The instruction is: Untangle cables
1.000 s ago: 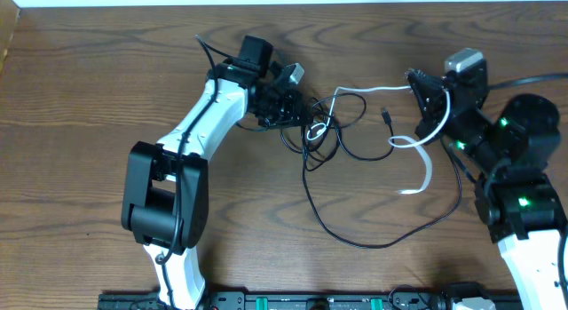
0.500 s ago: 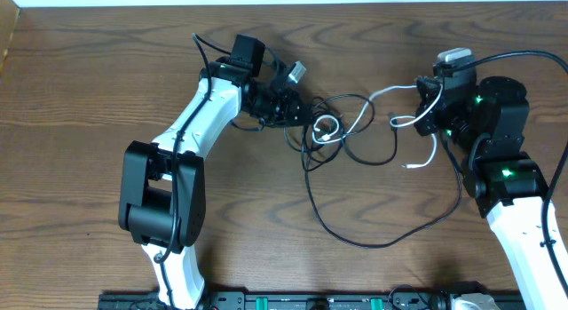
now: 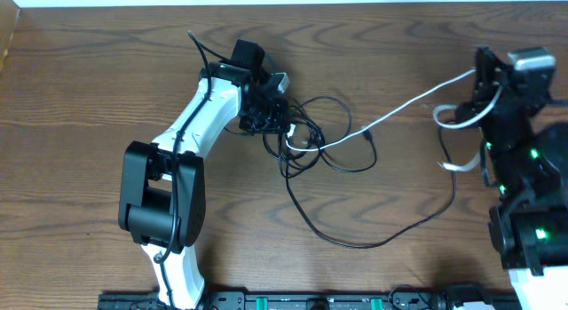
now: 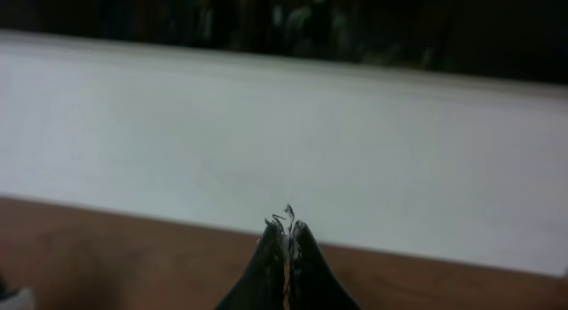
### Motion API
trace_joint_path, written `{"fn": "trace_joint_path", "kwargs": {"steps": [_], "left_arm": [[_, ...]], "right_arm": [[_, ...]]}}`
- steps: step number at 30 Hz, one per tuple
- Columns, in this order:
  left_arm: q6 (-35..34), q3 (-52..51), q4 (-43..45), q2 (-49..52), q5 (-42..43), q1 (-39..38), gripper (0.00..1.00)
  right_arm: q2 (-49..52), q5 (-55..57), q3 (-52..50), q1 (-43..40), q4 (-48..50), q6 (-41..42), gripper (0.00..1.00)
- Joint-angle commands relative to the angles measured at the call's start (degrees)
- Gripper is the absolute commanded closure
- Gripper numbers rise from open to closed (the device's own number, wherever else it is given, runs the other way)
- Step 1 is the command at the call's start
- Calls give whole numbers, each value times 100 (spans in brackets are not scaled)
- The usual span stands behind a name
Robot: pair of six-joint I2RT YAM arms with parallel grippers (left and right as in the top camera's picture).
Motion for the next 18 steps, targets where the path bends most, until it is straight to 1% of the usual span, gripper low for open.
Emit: {"fn": "trace_joint_path", "kwargs": {"steps": [1, 3, 6, 8, 10, 13, 16, 18], "left_arm": [[74, -46, -15, 70, -332, 46, 93], [76, -46, -13, 70, -393, 46, 93], [-11, -46, -13, 70, -802, 46, 93], [-214, -46, -15, 70, -1174, 46, 93], [-348, -46, 2, 70, -1241, 46, 93], [-568, -46, 9, 70, -1016, 46, 93], [-560, -46, 57, 70, -568, 46, 93], [-337, -44, 129, 68, -68, 48, 93]], "right_arm": [[-306, 389, 92, -61, 37, -323, 99], [-435, 435, 92, -63, 90, -546, 99], [-570, 715, 92, -61, 334, -874, 99], [-614, 739, 92, -61, 435, -872, 99], [-621, 632, 92, -61, 332, -866, 99], [-514, 640, 92, -61, -131, -754, 99], [-251, 643, 92, -61, -503, -649, 99], [4, 640, 92, -61, -763, -566, 99]]}}
